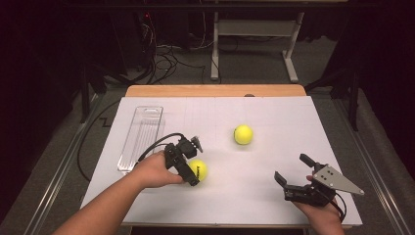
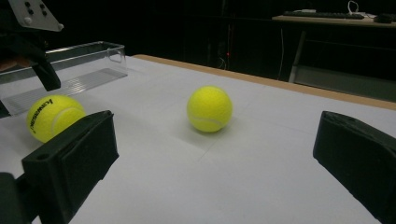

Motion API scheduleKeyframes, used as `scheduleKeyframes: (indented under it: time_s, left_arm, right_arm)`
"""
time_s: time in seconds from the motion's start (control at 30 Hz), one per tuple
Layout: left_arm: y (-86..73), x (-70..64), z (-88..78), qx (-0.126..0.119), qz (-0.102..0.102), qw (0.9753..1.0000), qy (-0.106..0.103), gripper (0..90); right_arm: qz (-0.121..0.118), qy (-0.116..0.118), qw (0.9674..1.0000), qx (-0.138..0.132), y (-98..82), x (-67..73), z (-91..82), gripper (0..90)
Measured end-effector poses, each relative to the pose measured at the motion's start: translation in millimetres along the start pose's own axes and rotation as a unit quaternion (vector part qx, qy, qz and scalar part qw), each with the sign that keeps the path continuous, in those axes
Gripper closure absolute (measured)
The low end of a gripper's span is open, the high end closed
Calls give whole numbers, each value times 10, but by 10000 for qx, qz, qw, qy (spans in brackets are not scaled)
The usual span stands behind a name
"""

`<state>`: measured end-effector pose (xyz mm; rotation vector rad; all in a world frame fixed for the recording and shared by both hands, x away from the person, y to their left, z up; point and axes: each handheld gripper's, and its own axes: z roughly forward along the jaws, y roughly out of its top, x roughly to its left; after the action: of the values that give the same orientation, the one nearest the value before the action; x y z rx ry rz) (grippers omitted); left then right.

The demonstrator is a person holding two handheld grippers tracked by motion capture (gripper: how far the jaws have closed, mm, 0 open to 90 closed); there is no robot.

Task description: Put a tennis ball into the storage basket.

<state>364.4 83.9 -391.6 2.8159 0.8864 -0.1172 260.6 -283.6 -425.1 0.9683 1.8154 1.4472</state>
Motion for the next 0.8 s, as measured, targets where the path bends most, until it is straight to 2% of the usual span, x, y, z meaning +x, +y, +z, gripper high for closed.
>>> scheduleKeyframes:
  time_s: [0.47, 0.8]
  left_arm:
    - [150, 79, -34, 48, -75, 9999, -52, 7]
    - [208, 135, 50, 58, -176, 9998, -117, 7]
  right_arm:
    - [-1, -5, 10000, -10, -1, -6, -3, 2]
    - [11, -12, 10000, -3, 0, -8, -9, 2]
